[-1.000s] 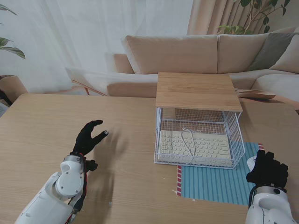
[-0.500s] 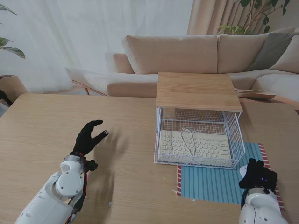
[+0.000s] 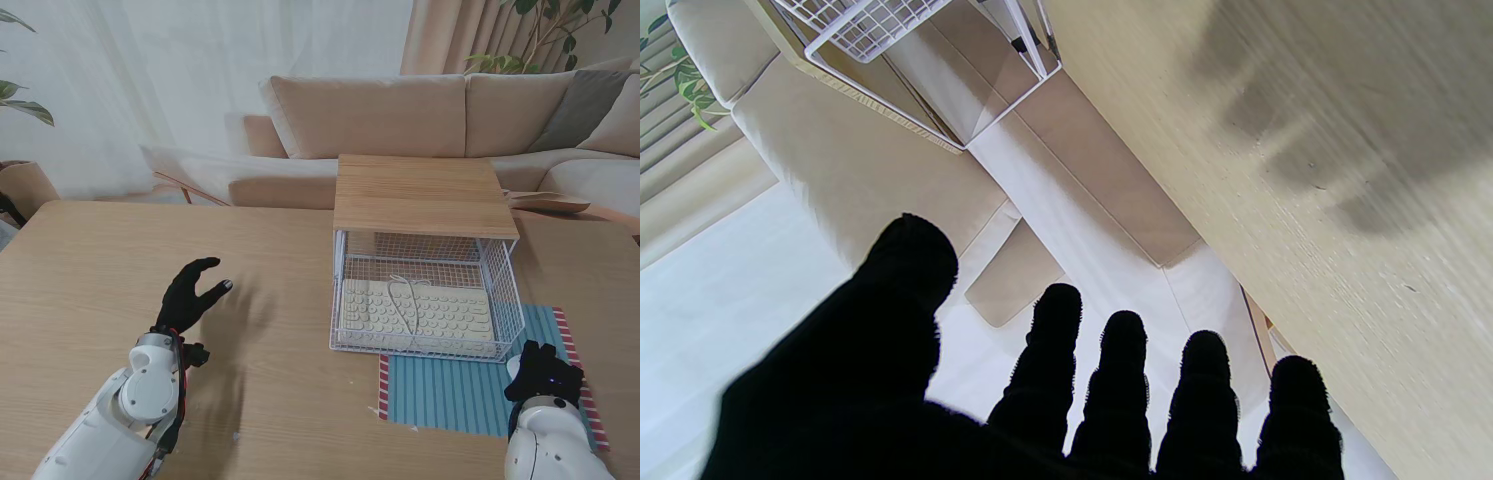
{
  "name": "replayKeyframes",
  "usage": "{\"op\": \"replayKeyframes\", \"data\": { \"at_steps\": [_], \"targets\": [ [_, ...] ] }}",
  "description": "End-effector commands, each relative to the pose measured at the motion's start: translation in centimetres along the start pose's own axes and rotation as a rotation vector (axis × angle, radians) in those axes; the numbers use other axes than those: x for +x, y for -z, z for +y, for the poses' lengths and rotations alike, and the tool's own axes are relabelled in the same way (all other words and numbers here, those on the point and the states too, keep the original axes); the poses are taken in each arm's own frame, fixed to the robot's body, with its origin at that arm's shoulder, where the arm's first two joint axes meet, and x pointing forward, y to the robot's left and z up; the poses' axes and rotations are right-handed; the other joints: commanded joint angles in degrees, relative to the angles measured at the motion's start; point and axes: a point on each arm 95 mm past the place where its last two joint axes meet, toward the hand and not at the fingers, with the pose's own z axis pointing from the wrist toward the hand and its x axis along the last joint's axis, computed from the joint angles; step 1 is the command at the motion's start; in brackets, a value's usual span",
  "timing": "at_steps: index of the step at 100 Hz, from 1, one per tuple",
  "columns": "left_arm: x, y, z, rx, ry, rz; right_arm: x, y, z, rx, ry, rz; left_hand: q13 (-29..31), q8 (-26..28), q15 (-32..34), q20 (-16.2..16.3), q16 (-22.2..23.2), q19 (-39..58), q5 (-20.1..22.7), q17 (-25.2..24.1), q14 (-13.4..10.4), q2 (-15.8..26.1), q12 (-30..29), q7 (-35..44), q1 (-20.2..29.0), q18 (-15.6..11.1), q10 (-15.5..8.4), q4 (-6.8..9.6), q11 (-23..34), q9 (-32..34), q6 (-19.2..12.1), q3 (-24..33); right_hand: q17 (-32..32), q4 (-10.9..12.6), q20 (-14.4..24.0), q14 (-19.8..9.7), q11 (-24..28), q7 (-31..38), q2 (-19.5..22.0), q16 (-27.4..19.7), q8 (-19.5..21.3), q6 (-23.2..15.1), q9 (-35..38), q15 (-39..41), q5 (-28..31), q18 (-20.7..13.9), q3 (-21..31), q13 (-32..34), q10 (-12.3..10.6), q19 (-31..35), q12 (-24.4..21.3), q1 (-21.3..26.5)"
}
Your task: Unroll the mouse pad and set up the keyboard and mouse from the tabletop organizer
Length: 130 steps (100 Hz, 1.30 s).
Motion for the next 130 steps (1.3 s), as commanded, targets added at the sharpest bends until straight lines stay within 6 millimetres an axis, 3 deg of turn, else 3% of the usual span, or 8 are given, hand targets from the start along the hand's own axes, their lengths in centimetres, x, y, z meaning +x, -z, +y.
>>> {"op": "replayKeyframes", "data": {
  "at_steps": [1, 5, 33, 45, 58, 92, 109, 130],
  "targets": [
    [0.2, 0.1, 0.2, -0.011, 0.004, -0.001, 0.1, 0.0, -0.4, 0.026, -0.005, -0.003, -1.8, -0.7, -0.3, 1.8, 0.6, -2.1, -0.3, 0.1, -0.5, -0.5, -0.3, -1.0, -0.5, 0.4, 0.5, 1.75, -0.1, -1.3, 0.0, 0.9, -2.8, 8.9, -1.0, -5.1, 0.5, -0.2, 9.0, 2.1, -0.4, -1.6, -1.7, 7.1, -1.5, -3.8, 7.2, 1.6, -3.4, -2.0, 0.6, 5.7],
    [0.2, 0.1, 0.2, -0.011, 0.003, -0.001, 0.1, -0.1, -0.4, 0.029, -0.006, -0.002, -1.8, -0.7, -0.2, 1.8, 0.6, -2.1, -0.4, 0.1, -0.5, -0.6, -0.3, -1.0, -0.5, 0.4, 0.6, 1.75, -0.1, -1.3, 0.1, 0.9, -3.7, 10.1, -1.4, -5.2, 0.0, -0.8, 10.0, 3.1, -0.8, -1.6, -2.6, 5.9, -2.3, -3.9, 5.6, 0.5, -3.6, -2.5, 0.0, 4.6],
    [0.1, 0.2, 0.1, -0.008, -0.003, 0.0, 0.2, -0.2, -0.5, 0.055, -0.009, -0.015, -1.8, -0.7, -0.3, 1.8, 0.6, -2.1, -0.4, 0.1, -0.6, -0.6, -0.3, -1.0, -0.4, 0.4, 0.5, 1.77, -0.2, -1.2, 0.1, 0.9, -9.8, 6.9, -1.7, -2.8, -7.0, -9.4, 13.1, -0.8, -6.5, -2.5, -8.1, -5.8, -6.7, -3.7, -6.8, -7.5, -3.7, -6.1, -8.1, -4.2],
    [0.1, 0.3, 0.1, -0.007, -0.006, -0.001, 0.2, -0.1, -0.4, 0.06, -0.007, -0.014, -1.8, -0.7, -0.2, 1.8, 0.6, -2.1, -0.3, 0.1, -0.5, -0.7, -0.3, -1.0, -0.3, 0.4, 0.6, 1.78, -0.2, -1.2, 0.1, 0.9, -11.6, 6.6, -2.1, -2.5, -10.5, -11.8, 13.4, -3.3, -7.6, -2.7, -8.3, -10.7, -7.0, -3.3, -8.3, -9.9, -3.6, -8.6, -12.3, -6.3],
    [0.0, 0.3, 0.0, -0.005, -0.008, 0.0, 0.2, -0.3, -0.3, 0.055, -0.005, -0.011, -1.8, -0.7, -0.2, 1.8, 0.7, -2.1, -0.4, 0.1, -0.5, -0.6, -0.3, -1.0, -0.4, 0.4, 0.6, 1.78, -0.2, -1.2, 0.1, 0.9, -14.1, 6.4, -3.3, -2.6, -20.3, -14.5, 13.9, -6.1, -8.4, -3.2, -7.9, -16.3, -7.8, -3.1, -9.7, -13.2, -3.7, -13.0, -16.9, -8.2],
    [0.0, 0.4, -0.1, -0.004, -0.008, -0.002, -0.4, 0.8, 1.6, -0.051, -0.059, 0.061, -1.8, -0.7, -0.3, 1.8, 0.6, -2.1, -0.4, 0.0, -0.5, -0.6, -0.3, -1.0, -0.3, 0.4, 0.5, 1.78, -0.2, -1.3, -0.2, 1.0, -17.8, 6.8, -4.7, -3.7, -29.4, -16.9, 16.4, -9.8, -8.1, -6.2, -7.4, -23.4, -8.5, -3.9, -13.4, -18.9, -5.4, -21.1, -19.8, -9.9],
    [0.1, 0.5, -0.2, -0.002, -0.009, 0.002, -1.3, 2.1, 3.9, -0.181, -0.062, 0.132, -1.8, -0.6, -0.3, 1.8, 0.6, -2.1, -0.5, 0.1, -0.5, -0.6, -0.5, -0.9, -0.2, 0.4, 0.7, 1.78, -0.5, -1.3, -0.3, 1.0, -18.6, 7.0, -5.4, -4.1, -29.6, -16.8, 16.3, -10.7, -7.6, -6.8, -6.9, -25.2, -7.2, -4.0, -14.0, -19.8, -4.9, -24.4, -19.7, -9.4],
    [0.2, 0.5, -0.2, -0.002, -0.011, 0.011, -0.7, 3.9, 8.3, -0.317, -0.073, 0.303, -1.8, -0.6, -0.2, 1.8, 0.7, -2.1, -0.4, 0.1, -0.5, -0.7, -0.4, -0.8, -0.2, 0.4, 0.7, 1.79, -0.4, -1.3, -0.2, 1.1, -17.7, 7.1, -4.6, -4.0, -21.3, -14.4, 16.5, -10.4, -5.3, -4.6, -7.5, -24.1, -3.1, -4.0, -15.3, -18.2, -3.7, -26.0, -16.2, -10.3]
  ]
}}
